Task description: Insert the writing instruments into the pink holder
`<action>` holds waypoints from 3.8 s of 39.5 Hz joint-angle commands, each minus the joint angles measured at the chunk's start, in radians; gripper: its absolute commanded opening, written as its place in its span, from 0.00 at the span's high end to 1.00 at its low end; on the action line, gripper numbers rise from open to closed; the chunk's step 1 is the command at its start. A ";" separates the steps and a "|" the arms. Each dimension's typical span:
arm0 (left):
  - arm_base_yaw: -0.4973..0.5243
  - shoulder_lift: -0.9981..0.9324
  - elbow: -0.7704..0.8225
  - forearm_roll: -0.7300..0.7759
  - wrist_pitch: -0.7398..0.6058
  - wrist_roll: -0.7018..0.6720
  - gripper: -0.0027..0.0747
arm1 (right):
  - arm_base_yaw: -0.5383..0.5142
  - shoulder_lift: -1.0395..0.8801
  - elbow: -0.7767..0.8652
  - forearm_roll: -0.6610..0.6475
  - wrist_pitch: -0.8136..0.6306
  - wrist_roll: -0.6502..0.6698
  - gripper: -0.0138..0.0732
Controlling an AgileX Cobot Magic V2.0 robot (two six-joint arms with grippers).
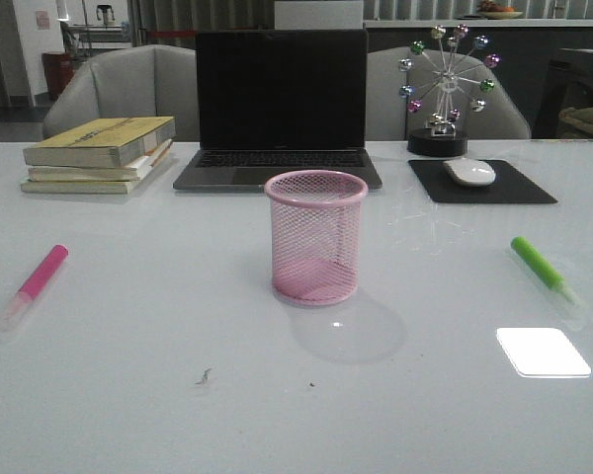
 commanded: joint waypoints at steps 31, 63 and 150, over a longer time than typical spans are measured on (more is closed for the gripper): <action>-0.002 -0.021 0.004 -0.011 -0.227 -0.011 0.85 | -0.003 -0.020 0.000 -0.011 -0.099 0.000 0.81; -0.002 -0.005 -0.228 0.083 -0.372 -0.011 0.85 | -0.003 -0.014 -0.262 -0.011 -0.188 0.006 0.81; -0.002 0.963 -0.560 0.072 -0.243 -0.011 0.43 | -0.003 1.451 -1.202 0.000 0.559 0.006 0.35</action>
